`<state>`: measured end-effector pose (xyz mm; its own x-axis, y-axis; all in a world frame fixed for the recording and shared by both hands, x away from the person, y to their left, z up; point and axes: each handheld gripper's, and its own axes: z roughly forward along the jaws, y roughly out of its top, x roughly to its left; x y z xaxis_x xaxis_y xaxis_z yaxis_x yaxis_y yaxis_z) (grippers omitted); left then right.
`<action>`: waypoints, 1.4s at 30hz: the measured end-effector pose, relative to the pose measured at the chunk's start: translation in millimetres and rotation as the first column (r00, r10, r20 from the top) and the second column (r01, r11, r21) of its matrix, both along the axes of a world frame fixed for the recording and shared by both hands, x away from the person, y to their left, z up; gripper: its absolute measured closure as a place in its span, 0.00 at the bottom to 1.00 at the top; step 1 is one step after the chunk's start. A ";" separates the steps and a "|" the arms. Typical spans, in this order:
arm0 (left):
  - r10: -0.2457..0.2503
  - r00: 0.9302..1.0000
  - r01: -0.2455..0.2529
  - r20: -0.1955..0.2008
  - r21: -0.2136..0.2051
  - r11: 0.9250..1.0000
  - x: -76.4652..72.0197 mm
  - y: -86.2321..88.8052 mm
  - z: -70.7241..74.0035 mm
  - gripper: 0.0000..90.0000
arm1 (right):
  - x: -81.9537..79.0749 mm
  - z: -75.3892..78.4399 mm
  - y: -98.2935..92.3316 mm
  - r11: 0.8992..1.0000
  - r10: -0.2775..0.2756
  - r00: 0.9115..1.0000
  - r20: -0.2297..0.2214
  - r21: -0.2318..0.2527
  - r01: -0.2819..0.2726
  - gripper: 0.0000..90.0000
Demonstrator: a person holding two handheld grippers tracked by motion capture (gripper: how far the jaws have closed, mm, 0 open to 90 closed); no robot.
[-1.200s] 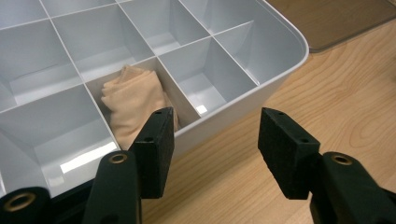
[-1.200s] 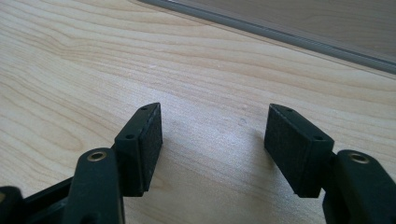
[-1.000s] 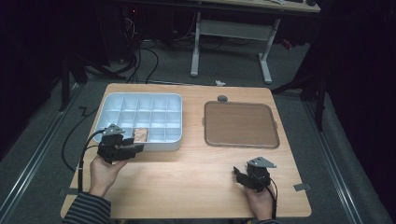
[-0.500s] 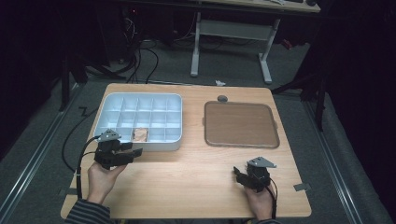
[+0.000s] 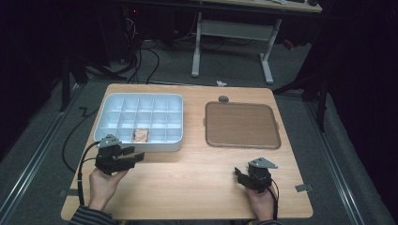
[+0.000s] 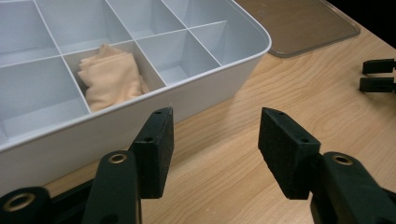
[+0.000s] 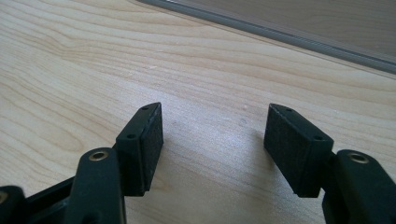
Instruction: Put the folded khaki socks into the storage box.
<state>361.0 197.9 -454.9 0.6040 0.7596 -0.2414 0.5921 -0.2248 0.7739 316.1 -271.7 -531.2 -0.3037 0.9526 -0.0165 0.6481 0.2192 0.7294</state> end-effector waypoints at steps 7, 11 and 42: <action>-0.003 1.000 0.003 0.002 -0.013 1.000 -4.4 -2.8 -2.3 0.51 | 0.0 0.0 0.0 1.000 -0.001 1.000 0.000 -0.001 0.001 0.42; -0.011 1.000 0.011 -0.004 -0.016 1.000 -7.1 -5.4 -5.6 0.51 | 0.0 0.0 0.0 1.000 0.000 1.000 0.000 0.000 0.000 0.42; -0.040 0.999 0.039 -0.035 -0.037 0.999 -16.0 -19.0 -27.9 0.51 | -0.2 0.0 0.1 1.000 -0.001 1.000 0.000 -0.002 0.001 0.42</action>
